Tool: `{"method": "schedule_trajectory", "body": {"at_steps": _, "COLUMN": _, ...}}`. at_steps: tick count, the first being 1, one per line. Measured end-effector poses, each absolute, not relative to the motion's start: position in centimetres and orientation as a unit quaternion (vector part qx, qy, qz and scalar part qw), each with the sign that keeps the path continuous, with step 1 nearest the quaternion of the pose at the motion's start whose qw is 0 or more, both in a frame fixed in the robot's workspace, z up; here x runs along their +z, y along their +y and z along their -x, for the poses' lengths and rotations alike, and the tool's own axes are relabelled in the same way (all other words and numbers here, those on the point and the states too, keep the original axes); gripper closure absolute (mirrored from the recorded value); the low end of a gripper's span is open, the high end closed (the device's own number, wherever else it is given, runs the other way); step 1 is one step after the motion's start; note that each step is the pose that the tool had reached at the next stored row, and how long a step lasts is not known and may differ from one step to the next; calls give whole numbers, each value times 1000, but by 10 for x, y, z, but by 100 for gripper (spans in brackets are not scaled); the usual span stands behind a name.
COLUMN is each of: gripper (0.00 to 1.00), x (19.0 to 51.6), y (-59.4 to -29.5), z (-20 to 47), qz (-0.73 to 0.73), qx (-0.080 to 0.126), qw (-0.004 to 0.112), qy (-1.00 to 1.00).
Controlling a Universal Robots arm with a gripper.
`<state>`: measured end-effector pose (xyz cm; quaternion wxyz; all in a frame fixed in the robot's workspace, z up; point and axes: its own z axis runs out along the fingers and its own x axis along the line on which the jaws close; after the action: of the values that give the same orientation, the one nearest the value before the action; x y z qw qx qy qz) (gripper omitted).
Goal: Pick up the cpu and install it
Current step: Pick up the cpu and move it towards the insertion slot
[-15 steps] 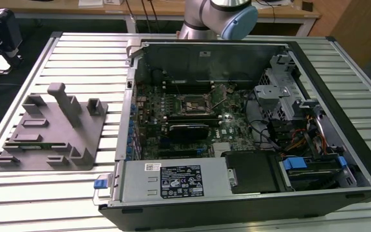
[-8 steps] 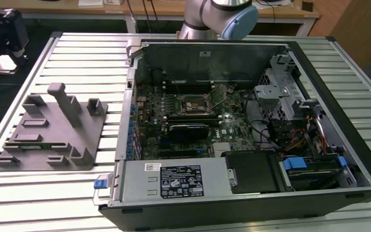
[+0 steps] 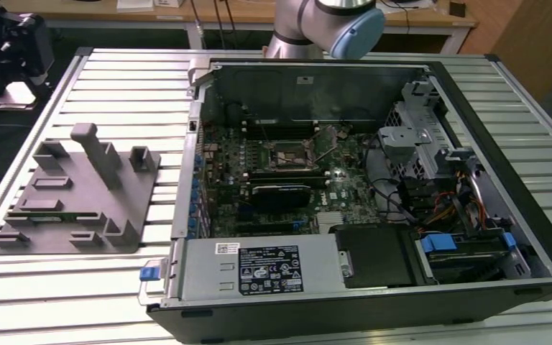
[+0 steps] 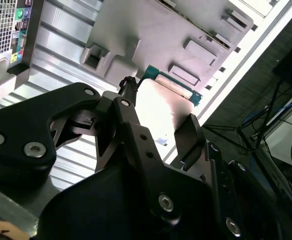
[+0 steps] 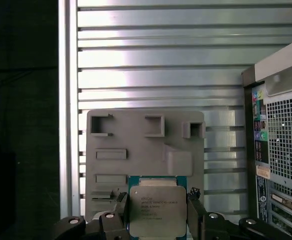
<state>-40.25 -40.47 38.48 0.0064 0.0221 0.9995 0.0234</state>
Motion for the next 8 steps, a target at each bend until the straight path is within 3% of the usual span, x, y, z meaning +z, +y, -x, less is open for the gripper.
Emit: {"method": "schedule_trajectory", "body": {"at_steps": 8, "gripper": 45, "x": 385, "y": -405, "z": 390, "qz": -22, "qx": 23, "qw": 6, "qy": 999}}
